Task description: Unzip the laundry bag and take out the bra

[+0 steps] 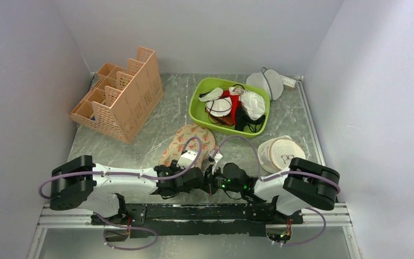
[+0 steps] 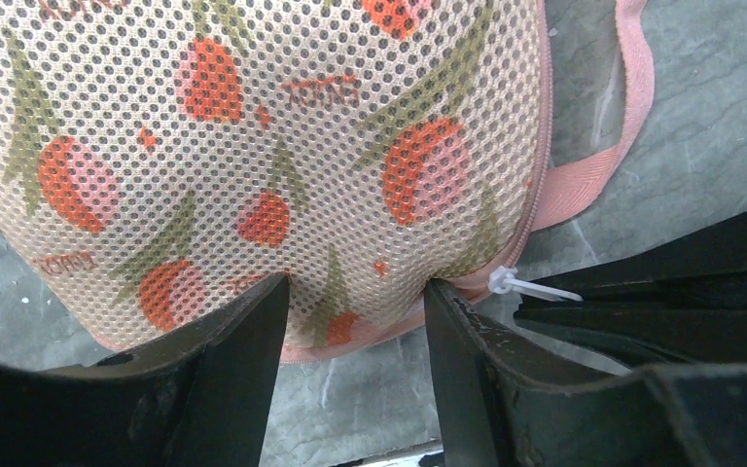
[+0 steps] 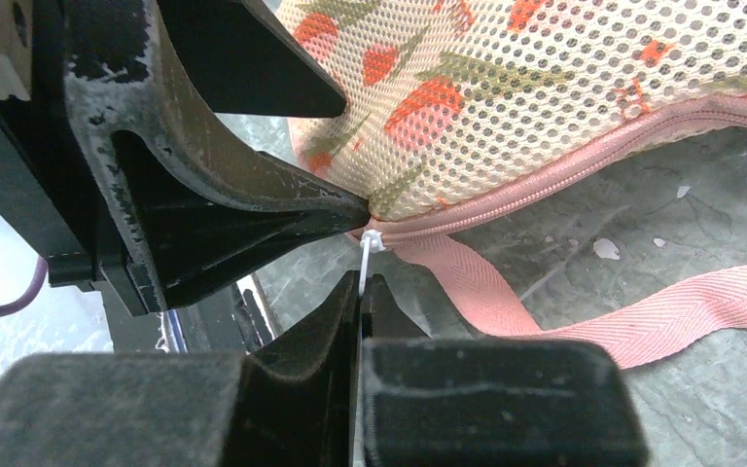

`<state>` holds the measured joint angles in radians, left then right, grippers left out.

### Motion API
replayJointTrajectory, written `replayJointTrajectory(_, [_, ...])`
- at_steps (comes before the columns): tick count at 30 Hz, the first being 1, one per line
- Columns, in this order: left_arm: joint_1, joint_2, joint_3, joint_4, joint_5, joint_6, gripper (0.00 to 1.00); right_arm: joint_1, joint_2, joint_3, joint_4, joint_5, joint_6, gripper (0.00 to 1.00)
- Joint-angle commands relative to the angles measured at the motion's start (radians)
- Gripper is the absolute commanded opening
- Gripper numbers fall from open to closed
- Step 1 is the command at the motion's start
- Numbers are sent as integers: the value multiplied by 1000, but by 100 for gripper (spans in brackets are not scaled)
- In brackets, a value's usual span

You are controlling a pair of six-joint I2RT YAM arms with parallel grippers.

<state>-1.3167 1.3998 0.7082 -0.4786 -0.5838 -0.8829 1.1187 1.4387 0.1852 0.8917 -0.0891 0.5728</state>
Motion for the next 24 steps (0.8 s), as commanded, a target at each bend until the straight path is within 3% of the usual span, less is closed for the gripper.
replayJointTrajectory(1, [-4, 0, -12, 48, -5, -1, 63, -2, 2, -6, 28, 5, 5, 0])
replayJointTrajectory(5, [-3, 10, -52, 63, 21, -47, 50, -4, 7, -8, 22, 28, 13, 0])
replayJointTrajectory(12, [-3, 47, -125, 29, 41, -196, 43, -62, -50, -26, -66, 136, 2, 0])
replayJointTrajectory(20, [-3, 30, -173, 26, 44, -248, 42, -333, -75, -31, -76, 50, -105, 0])
replayJointTrajectory(24, [-3, 14, -143, -29, 24, -250, 42, -364, -96, 4, -125, -23, -146, 0])
